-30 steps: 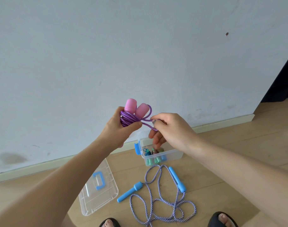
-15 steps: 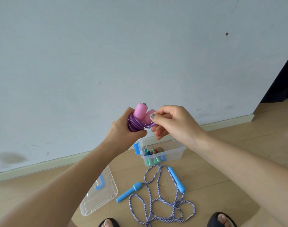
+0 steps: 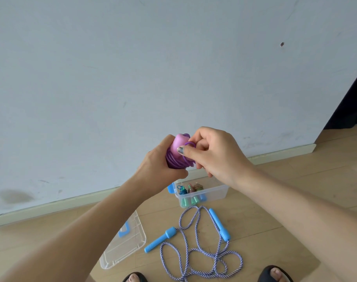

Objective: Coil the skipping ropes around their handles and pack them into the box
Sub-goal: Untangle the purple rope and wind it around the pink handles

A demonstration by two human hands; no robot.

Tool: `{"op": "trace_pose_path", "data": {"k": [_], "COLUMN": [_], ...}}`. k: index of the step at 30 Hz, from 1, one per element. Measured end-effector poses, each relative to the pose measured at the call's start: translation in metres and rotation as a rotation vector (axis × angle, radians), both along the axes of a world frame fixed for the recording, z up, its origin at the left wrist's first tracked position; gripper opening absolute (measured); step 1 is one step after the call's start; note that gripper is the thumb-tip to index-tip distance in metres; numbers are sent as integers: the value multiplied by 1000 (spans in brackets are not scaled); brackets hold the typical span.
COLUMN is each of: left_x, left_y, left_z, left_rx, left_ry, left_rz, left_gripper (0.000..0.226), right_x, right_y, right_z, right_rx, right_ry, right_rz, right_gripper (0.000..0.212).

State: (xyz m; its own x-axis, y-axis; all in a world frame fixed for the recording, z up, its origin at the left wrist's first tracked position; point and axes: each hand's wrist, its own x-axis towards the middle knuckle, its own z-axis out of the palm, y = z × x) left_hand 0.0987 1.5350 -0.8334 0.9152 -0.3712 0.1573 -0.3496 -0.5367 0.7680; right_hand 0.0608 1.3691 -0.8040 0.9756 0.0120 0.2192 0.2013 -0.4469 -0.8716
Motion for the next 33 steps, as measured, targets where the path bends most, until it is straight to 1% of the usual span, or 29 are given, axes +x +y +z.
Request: {"op": "trace_pose_path", "data": {"k": [2, 3, 7, 9, 13, 17, 19, 22, 25, 28, 30, 33], "left_x": [-1, -3, -11, -11, -6, -3, -2, -1, -2, -2, 0, 1], "left_y": [-2, -3, -8, -7, -6, -2, -1, 1, 1, 0, 1, 3], "left_z": [3, 5, 9, 11, 12, 11, 12, 12, 11, 10, 10, 12], "left_rx": [-85, -137, -291, -301, -234, -239, -248, -189, -113, -90, -121, -142], "left_ry": [58, 99, 191, 190, 161, 218, 236, 157, 67, 36, 46, 49], "left_rz": [-20, -35, -70, -48, -24, -47, -69, -71, -75, -53, -33, -17], "left_gripper": [58, 54, 24, 15, 16, 24, 28, 38, 30, 27, 29, 31], "right_x": [0, 0, 2, 3, 7, 12, 13, 13, 12, 14, 14, 13], "right_y": [1, 3, 3, 1, -9, -17, -19, -23, -23, -22, -24, -26], "right_z": [1, 1, 2, 4, 8, 10, 10, 9, 8, 8, 8, 7], "right_rx": [19, 47, 190, 211, 176, 95, 117, 229, 235, 236, 251, 202], "right_ry": [-18, -16, 50, 98, 146, 66, 70, 147, 197, 222, 242, 260], "right_rz": [-22, -32, -49, -37, -40, -44, -35, -49, -51, -51, -49, -34], "right_gripper": [22, 23, 27, 29, 26, 25, 22, 17, 10, 4, 6, 15]}}
